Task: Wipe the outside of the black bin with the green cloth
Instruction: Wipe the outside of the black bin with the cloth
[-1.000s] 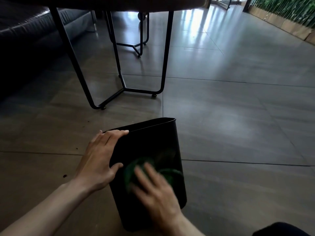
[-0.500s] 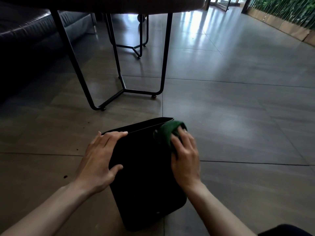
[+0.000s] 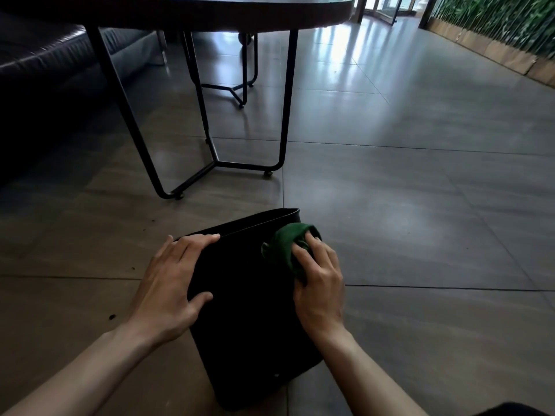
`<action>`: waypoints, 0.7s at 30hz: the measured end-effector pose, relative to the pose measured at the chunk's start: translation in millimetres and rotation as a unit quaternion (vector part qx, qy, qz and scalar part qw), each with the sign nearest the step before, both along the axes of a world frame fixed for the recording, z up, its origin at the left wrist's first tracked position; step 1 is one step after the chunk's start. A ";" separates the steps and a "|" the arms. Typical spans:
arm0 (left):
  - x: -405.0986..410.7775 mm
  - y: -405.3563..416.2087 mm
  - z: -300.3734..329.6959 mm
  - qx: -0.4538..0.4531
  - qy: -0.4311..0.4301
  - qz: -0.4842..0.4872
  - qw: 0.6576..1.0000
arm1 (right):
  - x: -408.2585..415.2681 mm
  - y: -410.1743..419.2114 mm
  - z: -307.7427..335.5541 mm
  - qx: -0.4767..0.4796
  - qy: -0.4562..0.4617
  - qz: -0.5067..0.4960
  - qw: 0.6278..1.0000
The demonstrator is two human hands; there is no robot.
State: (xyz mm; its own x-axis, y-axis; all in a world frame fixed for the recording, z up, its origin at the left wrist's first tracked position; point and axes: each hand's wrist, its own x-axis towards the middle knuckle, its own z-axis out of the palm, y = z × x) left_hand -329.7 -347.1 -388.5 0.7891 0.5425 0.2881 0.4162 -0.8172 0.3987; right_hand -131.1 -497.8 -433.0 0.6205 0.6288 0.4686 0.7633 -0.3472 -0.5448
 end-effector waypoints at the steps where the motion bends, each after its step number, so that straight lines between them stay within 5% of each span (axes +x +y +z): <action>1: -0.5 -0.1 0.5 -0.001 -0.001 0.000 1.000 | -1.2 2.0 -2.3 0.005 0.009 -0.007 1.000; 8: 0.2 -0.5 -1.8 -0.004 -0.008 0.003 1.000 | -31.3 -44.6 -44.8 -0.023 0.141 -0.087 0.986; 16: -0.4 -2.0 -2.1 -0.002 -0.004 0.002 1.000 | -20.8 7.5 11.7 0.002 0.096 -0.063 0.993; 21: 1.6 -0.8 -3.0 -0.001 0.002 0.007 1.000 | -78.3 -41.3 -39.8 -0.120 0.097 -0.078 0.985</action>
State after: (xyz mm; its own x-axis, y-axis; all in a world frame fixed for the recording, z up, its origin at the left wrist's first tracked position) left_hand -328.1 -347.9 -391.4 0.7820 0.5549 0.2838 0.4299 -0.8100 0.3989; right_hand -209.4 -539.1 -472.8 0.7820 0.5964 0.1811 0.5796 -0.5890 -0.5631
